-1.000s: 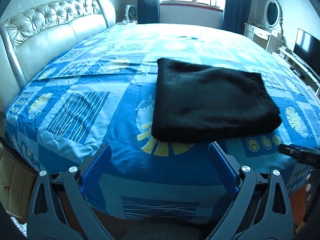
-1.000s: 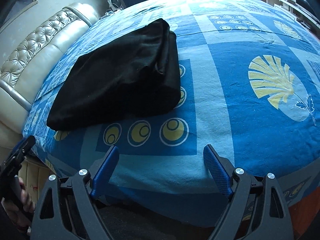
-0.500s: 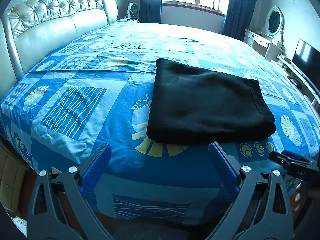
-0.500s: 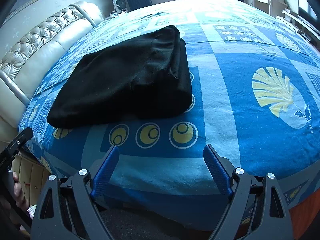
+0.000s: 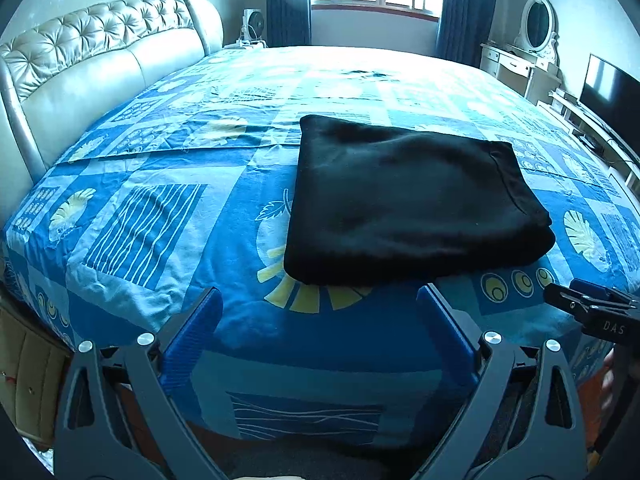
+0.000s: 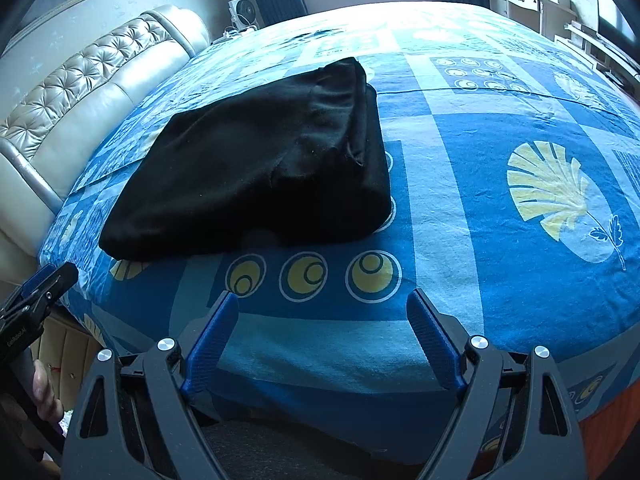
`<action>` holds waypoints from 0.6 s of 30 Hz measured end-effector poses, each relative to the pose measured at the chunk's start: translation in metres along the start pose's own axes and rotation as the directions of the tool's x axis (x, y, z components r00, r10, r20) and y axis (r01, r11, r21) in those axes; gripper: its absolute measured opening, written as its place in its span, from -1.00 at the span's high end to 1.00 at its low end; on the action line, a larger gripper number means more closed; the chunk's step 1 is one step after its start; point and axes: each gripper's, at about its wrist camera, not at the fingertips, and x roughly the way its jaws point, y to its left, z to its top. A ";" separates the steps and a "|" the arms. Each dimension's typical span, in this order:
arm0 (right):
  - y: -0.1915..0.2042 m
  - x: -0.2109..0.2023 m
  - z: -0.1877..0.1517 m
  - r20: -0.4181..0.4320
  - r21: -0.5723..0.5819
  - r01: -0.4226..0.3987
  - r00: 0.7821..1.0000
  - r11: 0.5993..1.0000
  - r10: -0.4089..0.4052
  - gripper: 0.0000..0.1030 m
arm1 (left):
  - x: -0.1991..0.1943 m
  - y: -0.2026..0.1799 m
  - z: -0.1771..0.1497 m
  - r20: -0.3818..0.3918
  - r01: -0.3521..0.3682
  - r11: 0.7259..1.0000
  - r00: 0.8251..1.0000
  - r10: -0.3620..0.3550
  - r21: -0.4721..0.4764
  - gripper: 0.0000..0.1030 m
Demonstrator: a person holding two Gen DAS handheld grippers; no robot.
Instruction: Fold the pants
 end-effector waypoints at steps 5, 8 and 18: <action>0.000 0.000 0.000 -0.004 -0.001 0.001 1.000 1.000 -0.001 -0.65 | 0.000 -0.002 0.000 0.003 -0.009 1.000 1.000 0.009 0.010 -0.90; 0.000 0.001 0.000 -0.008 -0.001 -0.001 1.000 1.000 0.001 -0.65 | 0.000 -0.002 0.001 -0.001 -0.008 1.000 1.000 0.008 0.008 -0.90; 0.003 0.003 -0.002 -0.017 -0.003 -0.001 1.000 1.000 0.001 -0.65 | 0.003 0.002 0.000 -0.025 -0.006 1.000 1.000 0.005 -0.016 -0.90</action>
